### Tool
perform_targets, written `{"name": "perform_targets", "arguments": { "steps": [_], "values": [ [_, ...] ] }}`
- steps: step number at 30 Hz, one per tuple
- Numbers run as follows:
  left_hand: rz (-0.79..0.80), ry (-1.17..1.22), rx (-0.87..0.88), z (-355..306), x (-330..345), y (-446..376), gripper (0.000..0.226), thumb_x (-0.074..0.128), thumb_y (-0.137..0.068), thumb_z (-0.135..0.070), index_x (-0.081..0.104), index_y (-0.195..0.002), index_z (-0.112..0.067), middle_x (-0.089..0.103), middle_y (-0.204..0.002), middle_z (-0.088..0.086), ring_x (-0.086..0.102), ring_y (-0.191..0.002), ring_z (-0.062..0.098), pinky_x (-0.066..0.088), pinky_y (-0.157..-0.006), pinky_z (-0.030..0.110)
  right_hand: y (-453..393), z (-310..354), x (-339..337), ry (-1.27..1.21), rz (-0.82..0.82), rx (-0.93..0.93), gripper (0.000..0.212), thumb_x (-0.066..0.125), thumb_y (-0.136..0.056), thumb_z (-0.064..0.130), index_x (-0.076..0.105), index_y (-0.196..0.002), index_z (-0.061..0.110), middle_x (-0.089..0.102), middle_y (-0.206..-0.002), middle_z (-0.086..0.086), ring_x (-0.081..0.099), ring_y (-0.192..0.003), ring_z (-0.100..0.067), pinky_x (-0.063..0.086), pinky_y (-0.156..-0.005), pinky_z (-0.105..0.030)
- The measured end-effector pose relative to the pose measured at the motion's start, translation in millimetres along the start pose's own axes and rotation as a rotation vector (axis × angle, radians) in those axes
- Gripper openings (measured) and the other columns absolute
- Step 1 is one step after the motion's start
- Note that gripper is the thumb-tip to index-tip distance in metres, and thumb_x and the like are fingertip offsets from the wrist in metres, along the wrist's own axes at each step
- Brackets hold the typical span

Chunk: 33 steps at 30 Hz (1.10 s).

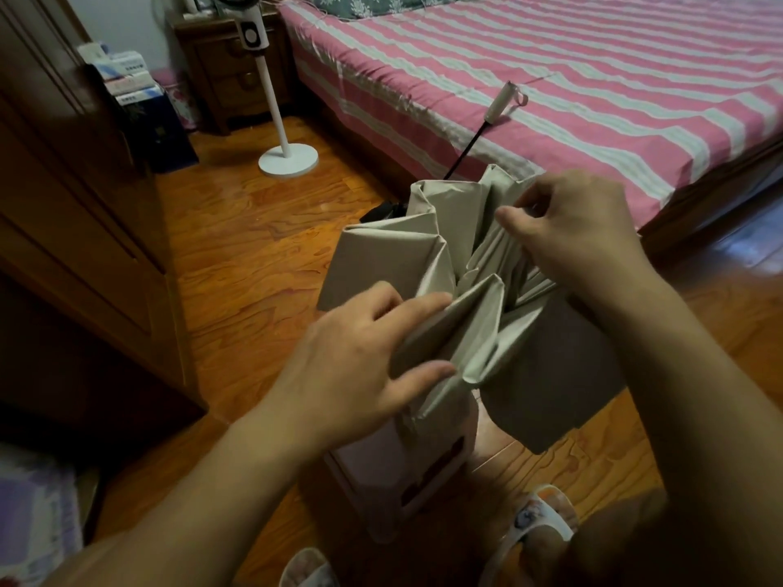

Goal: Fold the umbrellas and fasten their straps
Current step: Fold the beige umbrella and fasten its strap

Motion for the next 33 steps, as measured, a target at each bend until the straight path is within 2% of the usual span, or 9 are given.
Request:
{"name": "perform_targets", "arguments": {
  "steps": [2, 5, 10, 15, 20, 23, 25, 29, 33],
  "values": [
    [-0.03, 0.002, -0.058, 5.6, 2.4, -2.4, 0.048, 0.049, -0.093, -0.062, 0.049, -0.138, -0.042, 0.045, -0.1, -0.012, 0.047, -0.08, 0.004, 0.048, -0.063, 0.025, 0.6, 0.8, 3.3, -0.012, 0.017, 0.003, 0.02, 0.073, -0.093, 0.035, 0.076, -0.087, 0.016, 0.061, -0.07, 0.011, 0.063, -0.068, -0.009, 0.054, -0.072, -0.034],
    [-0.082, 0.08, -0.102, 16.3, -1.5, -3.4, 0.035, 0.051, -0.095, -0.054, 0.068, -0.114, -0.03, 0.048, -0.097, -0.011, 0.05, -0.081, 0.005, 0.05, -0.065, 0.032, 1.2, 1.7, 4.6, 0.014, 0.028, -0.003, 0.021, 0.073, -0.092, 0.034, 0.076, -0.084, 0.015, 0.058, -0.067, 0.014, 0.064, -0.07, -0.013, 0.05, -0.071, -0.032],
    [-0.076, -0.186, -0.014, 24.1, -10.3, 5.0, 0.032, 0.05, -0.1, -0.045, 0.072, -0.092, -0.023, 0.055, -0.095, -0.006, 0.053, -0.083, 0.014, 0.05, -0.061, 0.037, -0.3, -13.4, -0.1, 0.022, 0.022, 0.071, 0.022, 0.072, -0.093, 0.035, 0.076, -0.088, 0.014, 0.068, -0.075, 0.001, 0.068, -0.073, -0.02, 0.059, -0.075, -0.044],
    [-0.109, -0.186, 0.02, 27.1, -8.9, 6.9, 0.038, 0.046, -0.099, -0.042, 0.076, -0.098, -0.019, 0.065, -0.092, -0.003, 0.056, -0.082, 0.017, 0.049, -0.06, 0.038, 0.1, -17.1, -5.5, 0.033, 0.006, 0.11, 0.021, 0.072, -0.094, 0.034, 0.077, -0.092, 0.013, 0.069, -0.077, -0.001, 0.068, -0.073, -0.02, 0.059, -0.076, -0.044],
    [-0.132, -0.08, 0.046, 28.9, -13.9, 1.5, 0.03, 0.053, -0.098, -0.035, 0.074, -0.1, -0.014, 0.067, -0.095, -0.001, 0.06, -0.088, 0.016, 0.052, -0.07, 0.037, 2.4, -9.6, -4.8, 0.015, 0.041, 0.119, 0.022, 0.073, -0.093, 0.034, 0.077, -0.093, 0.012, 0.068, -0.076, 0.0, 0.067, -0.073, -0.019, 0.059, -0.075, -0.04],
    [-0.174, -0.065, 0.008, 46.2, -36.7, 2.1, 0.018, 0.06, -0.099, -0.027, 0.073, -0.097, -0.014, 0.066, -0.097, -0.001, 0.06, -0.091, 0.013, 0.052, -0.077, 0.03, 4.1, -0.2, -2.8, 0.0, 0.096, 0.081, 0.02, 0.073, -0.093, 0.034, 0.075, -0.092, 0.013, 0.067, -0.075, 0.003, 0.067, -0.072, -0.017, 0.059, -0.073, -0.042],
    [-0.198, -0.04, -0.039, 61.3, -52.2, 4.3, 0.009, 0.067, -0.095, -0.02, 0.073, -0.094, -0.013, 0.067, -0.096, -0.001, 0.06, -0.09, 0.01, 0.052, -0.078, 0.025, 6.2, 8.3, 0.9, 0.026, 0.124, 0.056, 0.02, 0.072, -0.093, 0.036, 0.071, -0.088, 0.017, 0.063, -0.077, 0.008, 0.062, -0.072, -0.011, 0.052, -0.066, -0.033],
    [-0.207, -0.036, -0.125, 82.4, -50.9, 5.4, 0.007, 0.07, -0.092, -0.017, 0.075, -0.092, -0.011, 0.065, -0.092, -0.002, 0.06, -0.084, 0.012, 0.053, -0.075, 0.036, 14.4, 16.4, 21.3, 0.063, 0.186, 0.038, 0.019, 0.073, -0.091, 0.041, 0.068, -0.086, 0.024, 0.066, -0.083, 0.003, 0.064, -0.08, -0.018, 0.053, -0.072, -0.035],
    [-0.215, -0.004, -0.321, 85.3, -35.8, 6.7, 0.03, 0.066, -0.095, -0.028, 0.067, -0.125, -0.026, 0.05, -0.111, -0.009, 0.05, -0.098, 0.007, 0.049, -0.081, 0.025, 21.5, 20.2, 33.6, 0.094, 0.18, 0.041, 0.02, 0.07, -0.094, 0.039, 0.076, -0.094, 0.021, 0.06, -0.076, 0.003, 0.061, -0.074, -0.017, 0.044, -0.07, -0.027]
  ]
}}
Point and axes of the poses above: each hand's wrist, its own y-axis away from the middle knuckle, its own x-axis out of the palm, z = x × y, the point moved 5 cm from there along -y, towards the middle knuckle
